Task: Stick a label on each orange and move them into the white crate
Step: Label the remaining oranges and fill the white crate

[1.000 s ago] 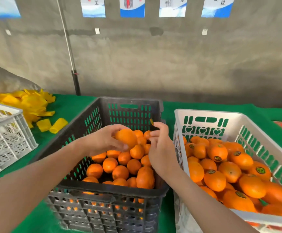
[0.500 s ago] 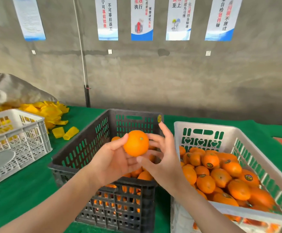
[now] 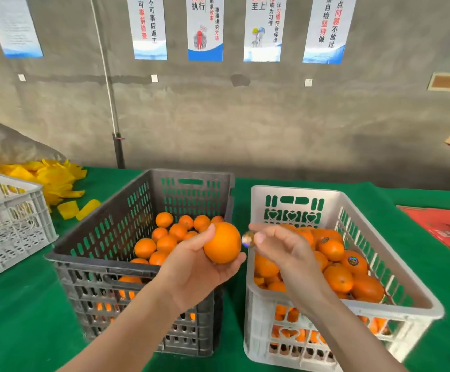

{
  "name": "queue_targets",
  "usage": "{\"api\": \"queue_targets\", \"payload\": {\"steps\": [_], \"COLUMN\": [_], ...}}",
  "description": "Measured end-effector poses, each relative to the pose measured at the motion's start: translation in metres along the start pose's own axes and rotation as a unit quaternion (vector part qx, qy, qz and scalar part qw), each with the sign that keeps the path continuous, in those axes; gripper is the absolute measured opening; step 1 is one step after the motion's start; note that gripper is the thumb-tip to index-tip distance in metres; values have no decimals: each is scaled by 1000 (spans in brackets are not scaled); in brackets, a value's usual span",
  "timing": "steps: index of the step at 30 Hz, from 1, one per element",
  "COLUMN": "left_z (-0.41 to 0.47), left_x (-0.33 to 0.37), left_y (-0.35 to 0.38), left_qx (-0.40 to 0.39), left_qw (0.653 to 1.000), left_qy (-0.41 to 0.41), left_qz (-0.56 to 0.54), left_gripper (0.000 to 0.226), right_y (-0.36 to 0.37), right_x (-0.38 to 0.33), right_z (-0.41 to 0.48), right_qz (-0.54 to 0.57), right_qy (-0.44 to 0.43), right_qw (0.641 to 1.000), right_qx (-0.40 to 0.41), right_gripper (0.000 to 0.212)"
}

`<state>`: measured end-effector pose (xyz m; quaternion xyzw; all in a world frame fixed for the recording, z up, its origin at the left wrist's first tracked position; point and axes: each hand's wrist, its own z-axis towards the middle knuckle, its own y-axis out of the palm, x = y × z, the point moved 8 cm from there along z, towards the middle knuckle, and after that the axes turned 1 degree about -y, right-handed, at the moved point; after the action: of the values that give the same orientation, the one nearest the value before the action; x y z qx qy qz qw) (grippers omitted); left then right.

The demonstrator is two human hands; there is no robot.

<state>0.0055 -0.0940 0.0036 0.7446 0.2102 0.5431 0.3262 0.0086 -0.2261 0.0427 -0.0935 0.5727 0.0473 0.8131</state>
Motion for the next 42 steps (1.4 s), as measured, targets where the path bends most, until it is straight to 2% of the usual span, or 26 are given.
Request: {"api": "queue_targets", "payload": {"steps": [2, 7, 17, 22, 26, 29, 32, 36, 39, 42], "left_z": [0, -1, 1, 5, 8, 12, 18, 37, 66, 107], "left_x": [-10, -25, -27, -29, -31, -38, -49, -64, -64, -64], "left_y": [4, 13, 15, 15, 4, -2, -2, 18, 24, 36], "left_qx": [-12, -33, -13, -28, 0, 8, 5, -38, 11, 43], "left_qw": [1000, 999, 999, 999, 998, 999, 999, 994, 971, 914], "left_qy": [-7, -5, 8, 23, 41, 29, 12, 5, 76, 114], "left_qz": [1, 9, 32, 24, 41, 39, 46, 105, 227, 387], "left_gripper": [48, 38, 50, 45, 46, 46, 45, 44, 53, 39], "right_y": [6, 5, 6, 2, -3, -12, -27, -20, -48, -90], "right_x": [1, 2, -6, -5, -8, 5, 27, 43, 52, 62], "right_z": [-5, -8, -8, -8, -15, -15, -15, -18, -3, 29], "right_qz": [-63, -132, -248, -280, -361, -390, -346, -239, -179, -190], "right_qy": [1, -12, -93, -112, -142, -92, -18, -47, -52, -50], "right_qw": [998, 991, 964, 953, 919, 913, 937, 969, 982, 977], "right_qx": [-30, -25, -14, 21, 72, 75, 50, -37, 17, 82], "right_gripper": [14, 15, 17, 23, 26, 45, 65, 65, 61, 59]}}
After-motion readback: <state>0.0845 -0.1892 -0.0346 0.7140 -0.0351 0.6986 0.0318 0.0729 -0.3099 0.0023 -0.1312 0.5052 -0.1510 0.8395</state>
